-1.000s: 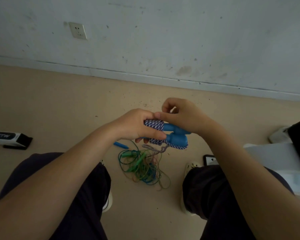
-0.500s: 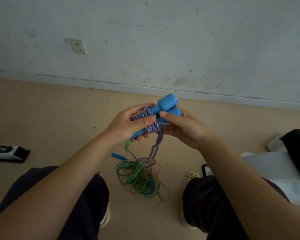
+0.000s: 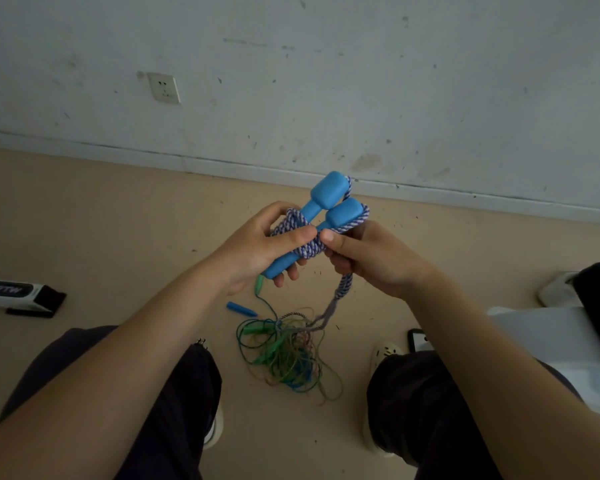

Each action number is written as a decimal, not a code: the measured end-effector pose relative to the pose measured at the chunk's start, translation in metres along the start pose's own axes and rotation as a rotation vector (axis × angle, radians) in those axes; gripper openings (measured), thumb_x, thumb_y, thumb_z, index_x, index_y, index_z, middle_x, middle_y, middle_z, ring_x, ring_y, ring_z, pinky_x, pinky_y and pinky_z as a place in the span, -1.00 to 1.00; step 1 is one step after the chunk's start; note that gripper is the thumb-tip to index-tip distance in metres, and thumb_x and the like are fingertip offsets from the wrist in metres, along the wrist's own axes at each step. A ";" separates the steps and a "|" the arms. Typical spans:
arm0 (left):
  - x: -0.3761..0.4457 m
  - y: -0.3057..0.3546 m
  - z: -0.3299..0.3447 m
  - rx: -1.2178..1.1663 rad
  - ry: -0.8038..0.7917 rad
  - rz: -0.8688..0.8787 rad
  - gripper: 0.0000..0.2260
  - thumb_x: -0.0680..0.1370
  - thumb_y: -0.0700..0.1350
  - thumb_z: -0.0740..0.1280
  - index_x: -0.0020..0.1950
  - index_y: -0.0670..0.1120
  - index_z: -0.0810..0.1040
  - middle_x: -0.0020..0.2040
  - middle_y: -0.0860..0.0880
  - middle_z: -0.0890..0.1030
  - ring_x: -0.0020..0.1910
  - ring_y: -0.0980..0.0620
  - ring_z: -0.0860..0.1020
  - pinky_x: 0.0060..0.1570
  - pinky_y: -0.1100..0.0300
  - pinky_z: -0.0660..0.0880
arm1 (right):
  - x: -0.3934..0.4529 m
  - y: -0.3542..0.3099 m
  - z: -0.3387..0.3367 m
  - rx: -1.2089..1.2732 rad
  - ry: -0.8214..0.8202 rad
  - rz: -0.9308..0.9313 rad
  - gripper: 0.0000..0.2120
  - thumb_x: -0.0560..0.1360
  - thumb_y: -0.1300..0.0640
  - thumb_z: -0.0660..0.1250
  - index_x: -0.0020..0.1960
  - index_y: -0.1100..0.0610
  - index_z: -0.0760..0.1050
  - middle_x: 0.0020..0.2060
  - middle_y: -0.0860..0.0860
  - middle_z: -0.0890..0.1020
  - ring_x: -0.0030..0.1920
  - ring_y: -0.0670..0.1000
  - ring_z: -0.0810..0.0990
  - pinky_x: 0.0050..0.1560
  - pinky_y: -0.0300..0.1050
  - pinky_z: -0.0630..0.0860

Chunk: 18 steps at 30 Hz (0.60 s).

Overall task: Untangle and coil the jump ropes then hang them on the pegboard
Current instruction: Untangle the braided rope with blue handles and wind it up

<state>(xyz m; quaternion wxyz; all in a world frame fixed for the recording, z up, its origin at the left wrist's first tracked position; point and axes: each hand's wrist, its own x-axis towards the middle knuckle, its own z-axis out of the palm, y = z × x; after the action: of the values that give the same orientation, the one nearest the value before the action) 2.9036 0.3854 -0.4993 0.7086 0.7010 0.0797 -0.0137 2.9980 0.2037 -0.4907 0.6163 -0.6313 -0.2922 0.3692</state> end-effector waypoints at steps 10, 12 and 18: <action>-0.001 0.005 -0.002 0.066 -0.088 -0.052 -0.49 0.37 0.00 0.56 0.26 -0.04 0.48 -0.02 -0.16 0.69 -0.33 -0.11 0.65 -0.43 0.12 0.55 | 0.000 0.007 0.006 -0.175 0.108 0.053 -0.76 0.60 -0.02 0.29 -0.17 0.10 0.47 -0.42 -0.05 0.40 -0.47 -0.13 0.29 -0.46 -0.27 0.27; -0.001 0.005 -0.001 0.066 -0.077 -0.049 -0.55 0.42 -0.04 0.52 0.25 -0.05 0.48 -0.04 -0.17 0.68 -0.34 -0.09 0.64 -0.42 0.12 0.55 | 0.002 0.007 0.008 -0.211 0.132 0.062 -0.75 0.61 -0.04 0.28 -0.18 0.08 0.46 -0.43 -0.07 0.40 -0.48 -0.13 0.29 -0.48 -0.28 0.27; 0.001 0.001 -0.002 0.075 -0.025 -0.007 -0.67 0.51 -0.10 0.49 0.22 -0.02 0.49 -0.11 -0.11 0.67 -0.38 -0.01 0.59 -0.45 0.16 0.50 | 0.004 0.004 0.013 -0.349 0.230 0.071 -0.71 0.59 -0.12 0.28 -0.20 0.04 0.48 -0.52 -0.14 0.45 -0.52 -0.17 0.34 -0.49 -0.31 0.31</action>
<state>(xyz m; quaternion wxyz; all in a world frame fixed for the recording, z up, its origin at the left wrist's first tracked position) 2.9047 0.3871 -0.4988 0.6828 0.7265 0.0726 -0.0278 2.9889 0.2142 -0.4947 0.5134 -0.7764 -0.2571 0.2597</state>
